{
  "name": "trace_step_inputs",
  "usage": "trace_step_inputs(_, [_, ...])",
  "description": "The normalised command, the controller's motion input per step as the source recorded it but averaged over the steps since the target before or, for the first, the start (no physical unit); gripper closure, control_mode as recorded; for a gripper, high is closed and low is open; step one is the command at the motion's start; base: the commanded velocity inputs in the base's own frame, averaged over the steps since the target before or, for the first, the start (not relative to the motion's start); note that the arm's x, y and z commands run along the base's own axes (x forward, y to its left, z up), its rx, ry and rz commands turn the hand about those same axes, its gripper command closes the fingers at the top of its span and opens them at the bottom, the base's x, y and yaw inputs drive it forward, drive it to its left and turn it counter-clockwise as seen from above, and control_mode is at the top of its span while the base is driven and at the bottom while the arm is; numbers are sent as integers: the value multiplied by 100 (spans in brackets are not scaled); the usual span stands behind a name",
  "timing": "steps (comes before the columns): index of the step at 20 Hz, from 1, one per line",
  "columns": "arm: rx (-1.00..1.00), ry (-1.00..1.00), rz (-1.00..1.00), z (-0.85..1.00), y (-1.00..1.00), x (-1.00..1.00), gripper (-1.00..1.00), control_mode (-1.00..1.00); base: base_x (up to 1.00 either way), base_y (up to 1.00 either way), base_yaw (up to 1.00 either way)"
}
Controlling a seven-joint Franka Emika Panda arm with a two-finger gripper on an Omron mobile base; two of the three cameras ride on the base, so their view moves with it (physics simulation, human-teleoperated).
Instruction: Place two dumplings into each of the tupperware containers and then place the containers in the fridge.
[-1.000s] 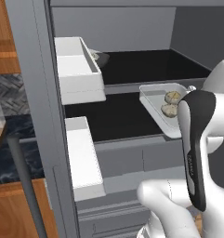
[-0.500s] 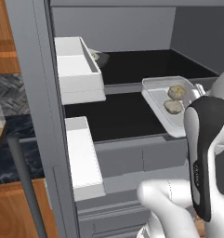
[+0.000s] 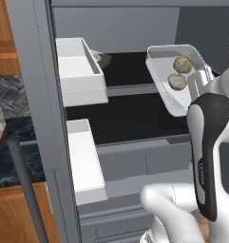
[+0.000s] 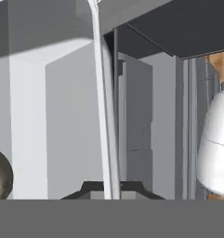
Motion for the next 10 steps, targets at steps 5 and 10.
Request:
trace_step_inputs(5, [1,1,0,29,-2,100,100,-100,0,0,0])
trace_step_inputs(10, [2,4,0,18,-9,100,100,-100,0,0,0])
